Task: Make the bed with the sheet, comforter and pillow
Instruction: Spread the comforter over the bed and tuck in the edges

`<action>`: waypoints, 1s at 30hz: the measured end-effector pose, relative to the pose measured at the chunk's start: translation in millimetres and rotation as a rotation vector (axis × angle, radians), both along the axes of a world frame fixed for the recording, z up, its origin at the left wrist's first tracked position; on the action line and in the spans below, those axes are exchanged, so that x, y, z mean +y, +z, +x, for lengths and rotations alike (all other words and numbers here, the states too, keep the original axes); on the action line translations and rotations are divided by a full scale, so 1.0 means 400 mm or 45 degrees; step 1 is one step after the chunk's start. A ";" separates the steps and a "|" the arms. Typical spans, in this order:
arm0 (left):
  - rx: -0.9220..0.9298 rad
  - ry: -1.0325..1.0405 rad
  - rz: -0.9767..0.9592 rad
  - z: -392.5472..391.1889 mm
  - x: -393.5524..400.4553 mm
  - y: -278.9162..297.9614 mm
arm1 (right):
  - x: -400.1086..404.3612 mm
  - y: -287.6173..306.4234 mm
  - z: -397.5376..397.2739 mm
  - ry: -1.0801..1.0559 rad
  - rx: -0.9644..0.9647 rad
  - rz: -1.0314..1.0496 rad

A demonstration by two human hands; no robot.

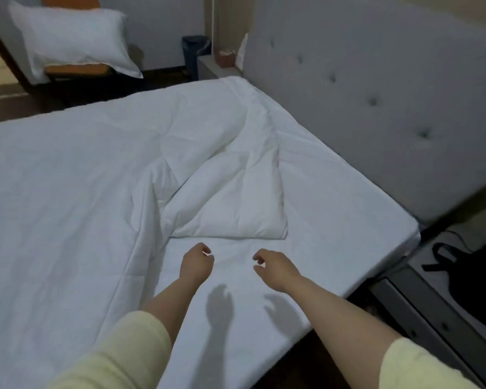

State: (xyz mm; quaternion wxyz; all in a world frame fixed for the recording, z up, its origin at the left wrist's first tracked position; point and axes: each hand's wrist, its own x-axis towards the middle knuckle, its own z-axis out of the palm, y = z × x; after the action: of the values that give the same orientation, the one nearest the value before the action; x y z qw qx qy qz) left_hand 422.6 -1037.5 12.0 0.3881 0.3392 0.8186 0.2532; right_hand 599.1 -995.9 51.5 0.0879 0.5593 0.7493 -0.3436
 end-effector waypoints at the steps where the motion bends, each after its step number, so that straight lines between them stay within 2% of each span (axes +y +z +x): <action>1: 0.000 0.022 -0.002 -0.001 0.046 -0.008 | 0.049 -0.021 -0.008 0.061 -0.027 -0.003; 7: 0.035 0.204 -0.090 0.003 0.231 -0.076 | 0.343 -0.149 -0.038 0.321 -0.162 0.045; 11: 0.065 0.422 -0.146 0.023 0.265 -0.172 | 0.478 -0.318 -0.074 0.575 -0.280 0.066; 16: 0.193 0.559 -0.294 0.088 0.282 -0.299 | 0.591 -0.517 -0.038 0.800 -0.581 0.195; 18: 0.211 0.564 -0.341 0.126 0.306 -0.329 | 0.637 -0.556 -0.017 0.874 -0.450 0.427; 19: 0.220 0.569 -0.348 0.169 0.334 -0.349 | 0.674 -0.566 0.002 0.934 -0.411 0.458; 20: 0.220 0.568 -0.345 0.193 0.359 -0.352 | 0.704 -0.551 0.006 0.940 -0.409 0.501; 22: 0.252 0.507 -0.326 0.243 0.405 -0.347 | 0.755 -0.492 0.011 0.914 -0.366 0.363; 24: 0.349 0.420 -0.357 0.282 0.426 -0.327 | 0.780 -0.419 0.026 0.872 -0.211 0.277; 30: 0.727 0.079 -0.545 0.346 0.492 -0.152 | 0.831 -0.083 0.232 0.866 -0.051 0.224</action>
State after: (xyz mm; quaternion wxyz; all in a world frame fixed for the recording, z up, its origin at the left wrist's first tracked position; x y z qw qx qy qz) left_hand 560.9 -840.6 -48.7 0.1982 0.2821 0.9385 -0.0173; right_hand 692.1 -663.5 18.4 0.1637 0.2896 0.9176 -0.2177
